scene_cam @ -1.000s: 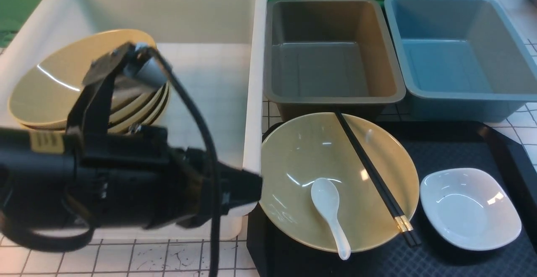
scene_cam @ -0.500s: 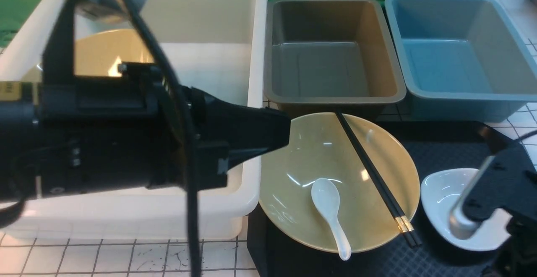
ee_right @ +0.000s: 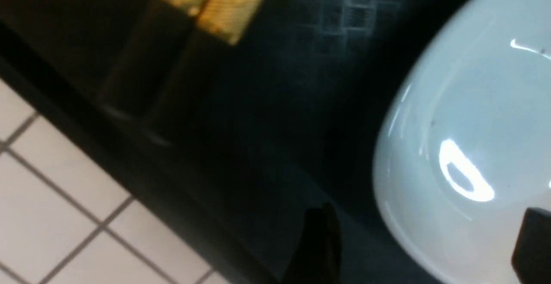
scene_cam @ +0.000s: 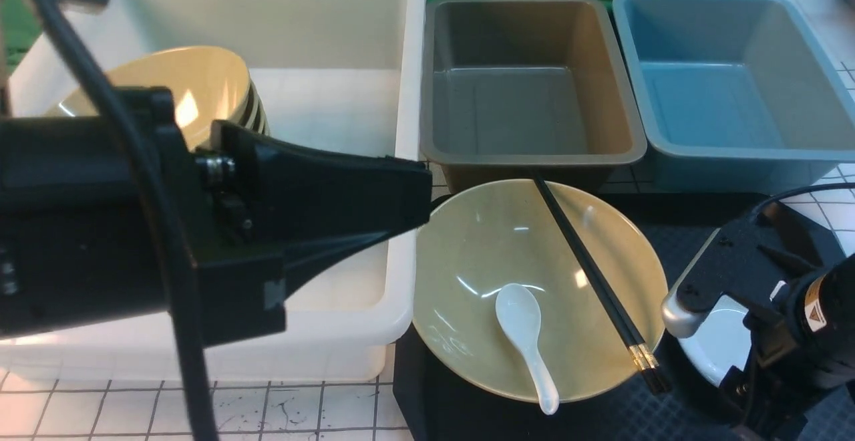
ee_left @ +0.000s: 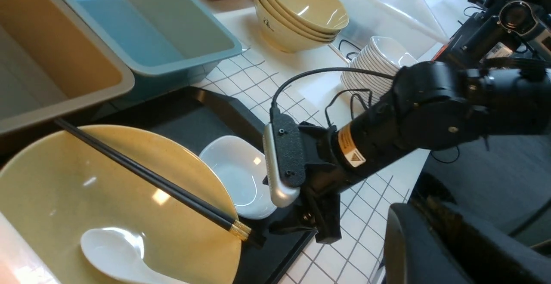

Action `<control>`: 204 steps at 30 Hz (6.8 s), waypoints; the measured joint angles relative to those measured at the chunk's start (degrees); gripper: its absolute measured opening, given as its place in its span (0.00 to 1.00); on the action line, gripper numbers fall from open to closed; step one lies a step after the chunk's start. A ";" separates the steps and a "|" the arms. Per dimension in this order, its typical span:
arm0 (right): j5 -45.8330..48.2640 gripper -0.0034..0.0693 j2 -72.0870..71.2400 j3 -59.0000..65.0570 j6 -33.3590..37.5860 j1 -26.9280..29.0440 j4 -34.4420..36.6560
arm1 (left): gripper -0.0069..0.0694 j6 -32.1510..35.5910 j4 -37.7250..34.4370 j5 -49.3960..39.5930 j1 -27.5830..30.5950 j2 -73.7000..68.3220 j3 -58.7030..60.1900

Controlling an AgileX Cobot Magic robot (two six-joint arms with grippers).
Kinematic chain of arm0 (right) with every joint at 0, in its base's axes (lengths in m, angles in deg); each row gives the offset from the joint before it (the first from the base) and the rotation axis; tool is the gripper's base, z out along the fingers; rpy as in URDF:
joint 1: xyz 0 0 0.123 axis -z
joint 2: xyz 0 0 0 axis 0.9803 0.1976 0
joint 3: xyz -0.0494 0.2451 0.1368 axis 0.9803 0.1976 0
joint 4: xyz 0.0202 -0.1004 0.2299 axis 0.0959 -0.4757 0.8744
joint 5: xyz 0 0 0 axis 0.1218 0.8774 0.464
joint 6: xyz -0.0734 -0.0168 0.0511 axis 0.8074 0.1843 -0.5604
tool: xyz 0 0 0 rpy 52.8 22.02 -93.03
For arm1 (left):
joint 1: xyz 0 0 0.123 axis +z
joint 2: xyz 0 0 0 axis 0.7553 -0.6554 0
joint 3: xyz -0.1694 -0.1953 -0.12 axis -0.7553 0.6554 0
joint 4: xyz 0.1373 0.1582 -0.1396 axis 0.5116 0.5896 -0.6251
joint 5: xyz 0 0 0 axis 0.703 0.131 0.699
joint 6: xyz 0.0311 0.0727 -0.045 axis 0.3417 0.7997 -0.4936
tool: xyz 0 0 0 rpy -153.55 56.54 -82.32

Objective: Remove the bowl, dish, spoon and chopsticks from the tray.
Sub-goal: Use the right arm to grab the plate, then use the right arm to put the plate into the large storage box on the left, then use the right arm to grab the chopsticks, then use the right arm to put the chopsticks into the small storage box on the right

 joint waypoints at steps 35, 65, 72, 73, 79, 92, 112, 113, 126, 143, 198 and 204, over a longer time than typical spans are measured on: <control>-20.09 0.49 10.74 4.30 10.74 4.24 0.16 | 0.09 -0.17 0.16 -0.10 0.00 0.43 -0.02; 20.04 0.12 -9.68 -32.18 12.32 -4.46 11.92 | 0.09 -20.54 33.19 -6.09 0.00 4.45 -0.53; 13.52 0.12 3.79 -48.34 29.68 -23.97 13.92 | 0.09 -51.27 56.98 -13.14 0.00 13.92 -0.63; 13.20 0.12 9.56 -51.99 32.15 -27.00 13.36 | 0.09 -54.03 59.57 -15.81 0.00 16.08 -0.63; 14.99 0.12 27.19 -65.15 35.09 -29.52 12.75 | 0.09 -56.05 62.49 -22.11 0.00 21.45 -0.69; 23.89 0.12 42.56 -79.21 32.06 -29.52 7.62 | 0.09 -55.68 63.78 -23.26 0.00 23.26 -0.86; 19.36 0.12 50.26 -80.18 29.40 -28.89 6.68 | 0.09 -52.54 58.24 -20.44 0.00 23.26 -1.02; 19.30 0.13 50.30 -80.18 29.02 -28.83 6.68 | 0.09 -52.54 58.12 -20.38 0.00 23.26 -1.02; 20.14 0.54 50.37 -80.18 26.19 -28.42 6.67 | 0.09 -50.07 55.17 -20.38 0.00 23.26 -1.02; 29.76 0.49 34.14 -89.51 6.93 -30.10 1.04 | 0.09 -45.68 47.31 -14.09 0.00 22.51 -1.02; 16.02 0.18 16.82 -34.19 -16.15 -7.22 9.65 | 0.09 0.72 6.08 -4.49 0.00 -0.11 -1.02; 19.56 0.18 12.80 -44.79 -13.74 2.38 9.88 | 0.09 2.14 5.95 6.47 0.00 -0.11 -1.02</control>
